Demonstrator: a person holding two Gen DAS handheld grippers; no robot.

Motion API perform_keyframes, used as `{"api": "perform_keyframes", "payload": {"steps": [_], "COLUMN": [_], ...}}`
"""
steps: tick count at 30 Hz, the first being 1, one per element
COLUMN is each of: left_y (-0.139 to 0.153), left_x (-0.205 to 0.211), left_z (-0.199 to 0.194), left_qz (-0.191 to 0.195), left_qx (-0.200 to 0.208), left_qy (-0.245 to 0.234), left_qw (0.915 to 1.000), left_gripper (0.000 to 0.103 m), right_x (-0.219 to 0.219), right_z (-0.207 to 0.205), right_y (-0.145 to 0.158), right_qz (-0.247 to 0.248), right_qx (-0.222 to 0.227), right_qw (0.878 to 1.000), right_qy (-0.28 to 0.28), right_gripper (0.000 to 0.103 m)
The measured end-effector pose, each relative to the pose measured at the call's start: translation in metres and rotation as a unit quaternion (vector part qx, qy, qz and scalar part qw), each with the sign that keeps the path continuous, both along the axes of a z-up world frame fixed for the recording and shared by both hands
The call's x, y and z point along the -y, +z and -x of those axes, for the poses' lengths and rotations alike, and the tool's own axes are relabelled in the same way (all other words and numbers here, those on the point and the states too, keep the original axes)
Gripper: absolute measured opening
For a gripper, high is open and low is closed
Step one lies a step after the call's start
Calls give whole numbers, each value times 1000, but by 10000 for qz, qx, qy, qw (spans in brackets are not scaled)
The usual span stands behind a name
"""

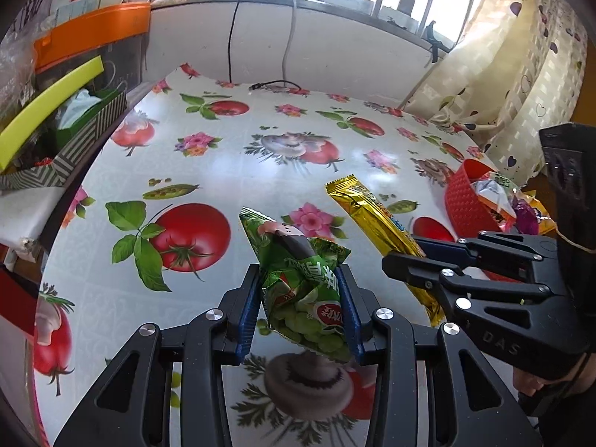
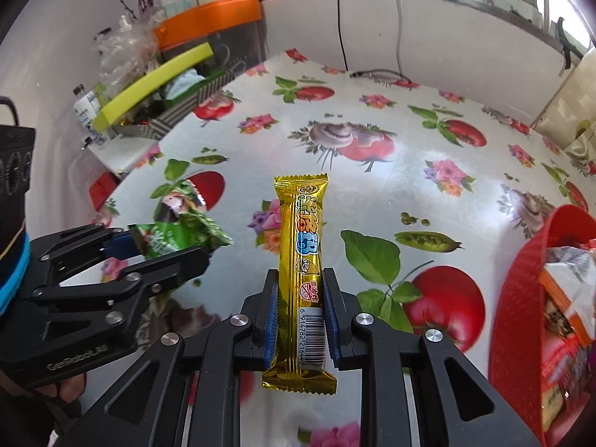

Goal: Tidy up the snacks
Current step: 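Carry the green chip bag and gold wafer bar over the red basket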

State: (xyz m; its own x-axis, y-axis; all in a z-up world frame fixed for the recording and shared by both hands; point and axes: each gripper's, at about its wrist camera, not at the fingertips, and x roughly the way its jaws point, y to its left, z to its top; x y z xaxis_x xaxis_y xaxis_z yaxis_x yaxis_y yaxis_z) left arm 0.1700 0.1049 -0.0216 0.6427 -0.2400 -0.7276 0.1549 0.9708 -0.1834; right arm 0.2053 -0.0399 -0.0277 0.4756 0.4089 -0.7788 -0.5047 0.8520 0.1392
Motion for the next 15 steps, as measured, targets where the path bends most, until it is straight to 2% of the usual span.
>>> {"api": "perform_keyframes", "payload": {"steps": [15], "left_y": [45], "left_x": [40], "left_z": [35], "left_qz": [-101], "left_qx": [381], "left_qy": [-150], "left_qw": [9991], "left_gripper": [40], "right_x": [44], "right_z": [55], "right_y": [55], "right_qz": [-394], "right_qx": [480], "right_qw": [9979], "right_qy": [-170], "right_gripper": [20]}}
